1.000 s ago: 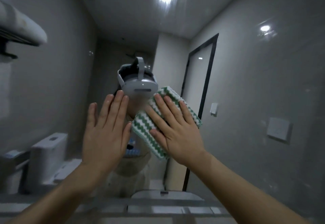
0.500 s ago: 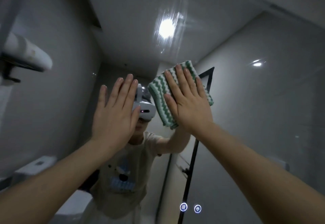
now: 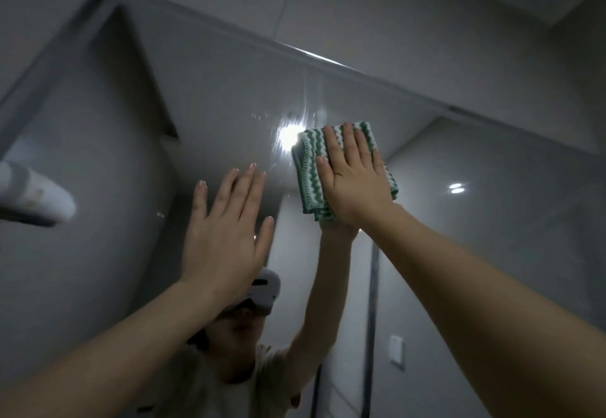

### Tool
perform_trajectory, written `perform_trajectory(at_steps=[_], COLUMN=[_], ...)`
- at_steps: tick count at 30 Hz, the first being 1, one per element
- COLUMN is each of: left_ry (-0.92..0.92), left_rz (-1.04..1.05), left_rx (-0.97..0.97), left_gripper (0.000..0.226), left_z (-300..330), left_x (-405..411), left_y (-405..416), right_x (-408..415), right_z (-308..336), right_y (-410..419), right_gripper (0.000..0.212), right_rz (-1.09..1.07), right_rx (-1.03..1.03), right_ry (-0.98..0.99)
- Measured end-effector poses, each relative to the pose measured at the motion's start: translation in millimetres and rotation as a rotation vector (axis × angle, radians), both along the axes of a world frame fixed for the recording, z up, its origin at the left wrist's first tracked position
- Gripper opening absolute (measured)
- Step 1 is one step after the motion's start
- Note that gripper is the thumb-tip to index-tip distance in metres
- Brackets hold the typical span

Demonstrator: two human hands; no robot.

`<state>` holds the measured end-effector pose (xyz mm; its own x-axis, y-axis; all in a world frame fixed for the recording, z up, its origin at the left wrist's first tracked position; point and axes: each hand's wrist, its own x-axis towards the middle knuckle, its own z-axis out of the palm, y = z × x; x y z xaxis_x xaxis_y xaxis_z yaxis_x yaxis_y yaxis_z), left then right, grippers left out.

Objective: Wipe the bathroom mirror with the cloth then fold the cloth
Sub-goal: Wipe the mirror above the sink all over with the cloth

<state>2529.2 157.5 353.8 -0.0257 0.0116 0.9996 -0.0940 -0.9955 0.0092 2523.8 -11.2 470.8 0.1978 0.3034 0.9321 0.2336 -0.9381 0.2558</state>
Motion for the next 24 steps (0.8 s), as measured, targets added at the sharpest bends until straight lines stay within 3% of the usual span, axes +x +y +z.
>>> perform_trajectory(at_steps=[12, 24], left_ry=[-0.069, -0.061], left_rz=[0.015, 0.025], left_rx=[0.033, 0.023], left_gripper=[0.061, 0.06], left_z=[6.7, 3.7], left_x=[5.9, 4.5], left_y=[3.0, 4.2], right_x=[-4.6, -3.4], right_z=[87.9, 116.0], right_y=[27.9, 26.1], right_gripper=[0.054, 0.056], right_rz=[0.027, 0.027], right_rx=[0.196, 0.179], right_ry=[0.033, 0.031])
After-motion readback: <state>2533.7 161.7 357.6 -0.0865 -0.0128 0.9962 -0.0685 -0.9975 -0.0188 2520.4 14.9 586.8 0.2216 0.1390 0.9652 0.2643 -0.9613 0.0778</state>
